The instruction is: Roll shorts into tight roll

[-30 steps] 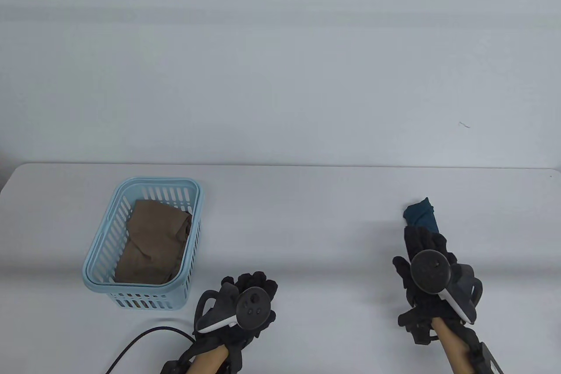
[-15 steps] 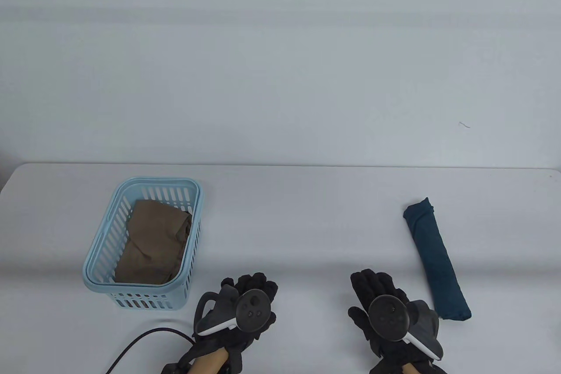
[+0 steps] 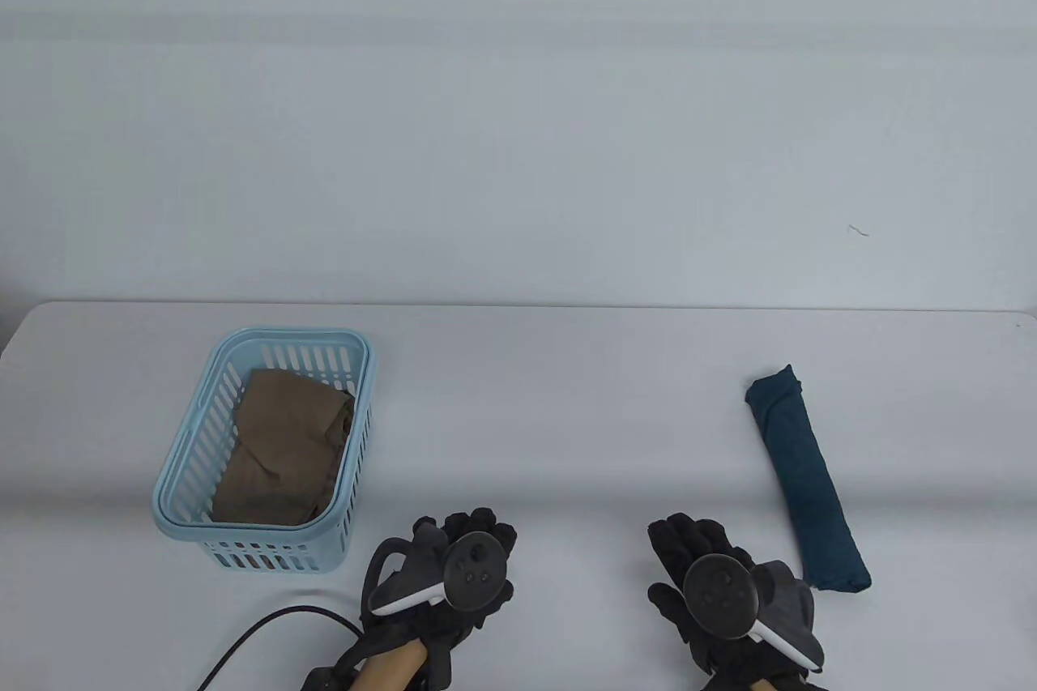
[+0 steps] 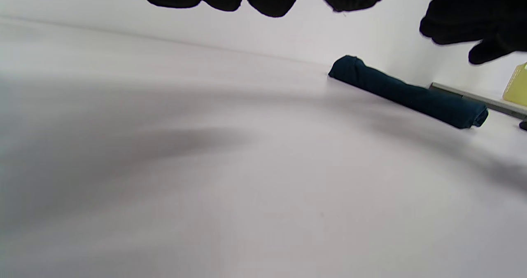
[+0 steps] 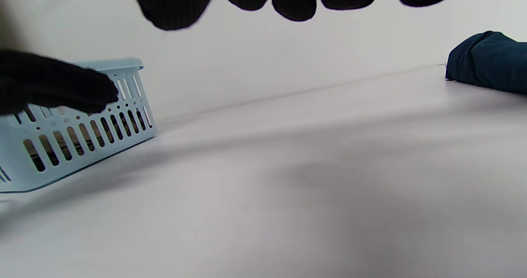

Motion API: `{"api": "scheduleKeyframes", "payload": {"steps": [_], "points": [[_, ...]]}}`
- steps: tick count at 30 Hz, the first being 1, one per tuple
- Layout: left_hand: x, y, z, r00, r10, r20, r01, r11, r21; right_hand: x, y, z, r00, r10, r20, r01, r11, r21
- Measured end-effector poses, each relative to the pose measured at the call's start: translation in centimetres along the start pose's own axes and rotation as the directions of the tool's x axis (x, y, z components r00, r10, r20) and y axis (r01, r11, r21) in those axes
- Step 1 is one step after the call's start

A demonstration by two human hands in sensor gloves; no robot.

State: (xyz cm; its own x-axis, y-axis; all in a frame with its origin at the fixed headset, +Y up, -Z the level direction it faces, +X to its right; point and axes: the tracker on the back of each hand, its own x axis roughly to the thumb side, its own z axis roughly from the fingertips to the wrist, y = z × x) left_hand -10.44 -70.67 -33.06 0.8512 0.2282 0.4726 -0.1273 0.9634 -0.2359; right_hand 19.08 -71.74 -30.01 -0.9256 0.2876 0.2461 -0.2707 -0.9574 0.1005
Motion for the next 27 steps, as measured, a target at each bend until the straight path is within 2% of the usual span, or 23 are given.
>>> {"api": "scheduleKeyframes", "payload": {"steps": [2, 7, 9, 11, 13, 17, 20, 22, 27], "points": [[-0.2, 2.2, 0.6, 0.999, 0.041, -0.004, -0.041, 0.998, 0.056, -0.1, 0.0, 0.0, 1.0, -0.006, 0.001, 0.006, 1.0, 0.006], [-2.8, 9.9, 2.2, 0.994, 0.09, -0.058, -0.08, 0.983, 0.163, 0.0, 0.1, 0.1, 1.0, -0.022, 0.01, 0.022, 1.0, 0.02], [-4.8, 13.2, 2.4, 0.99, 0.062, -0.127, -0.035, 0.977, 0.21, 0.1, 0.2, 0.1, 0.999, -0.033, 0.012, 0.033, 0.999, 0.03], [-6.8, 15.4, 2.2, 0.98, 0.036, -0.196, 0.008, 0.976, 0.22, 0.1, 0.2, 0.0, 0.999, -0.042, 0.012, 0.042, 0.999, 0.034], [-9.0, 16.6, 1.5, 0.96, 0.005, -0.28, 0.052, 0.979, 0.195, 0.0, 0.2, 0.0, 0.999, -0.049, 0.01, 0.048, 0.998, 0.037], [-13.7, 16.8, -0.8, 0.9, -0.049, -0.434, 0.092, 0.993, 0.08, -0.4, 0.6, -0.1, 0.998, -0.066, -0.006, 0.067, 0.996, 0.065], [-16.2, 16.1, -2.3, 0.868, -0.033, -0.495, 0.061, 0.997, 0.039, -0.6, 0.9, -0.2, 0.997, -0.072, -0.013, 0.073, 0.994, 0.079], [-18.0, 15.1, -3.4, 0.846, -0.02, -0.533, 0.035, 0.999, 0.019, -0.8, 1.1, -0.4, 0.997, -0.074, -0.019, 0.076, 0.993, 0.093], [-21.2, 11.6, -5.7, 0.792, -0.115, -0.599, 0.038, 0.989, -0.14, -1.2, 1.4, -1.0, 0.994, -0.099, -0.036, 0.102, 0.988, 0.117]]}}
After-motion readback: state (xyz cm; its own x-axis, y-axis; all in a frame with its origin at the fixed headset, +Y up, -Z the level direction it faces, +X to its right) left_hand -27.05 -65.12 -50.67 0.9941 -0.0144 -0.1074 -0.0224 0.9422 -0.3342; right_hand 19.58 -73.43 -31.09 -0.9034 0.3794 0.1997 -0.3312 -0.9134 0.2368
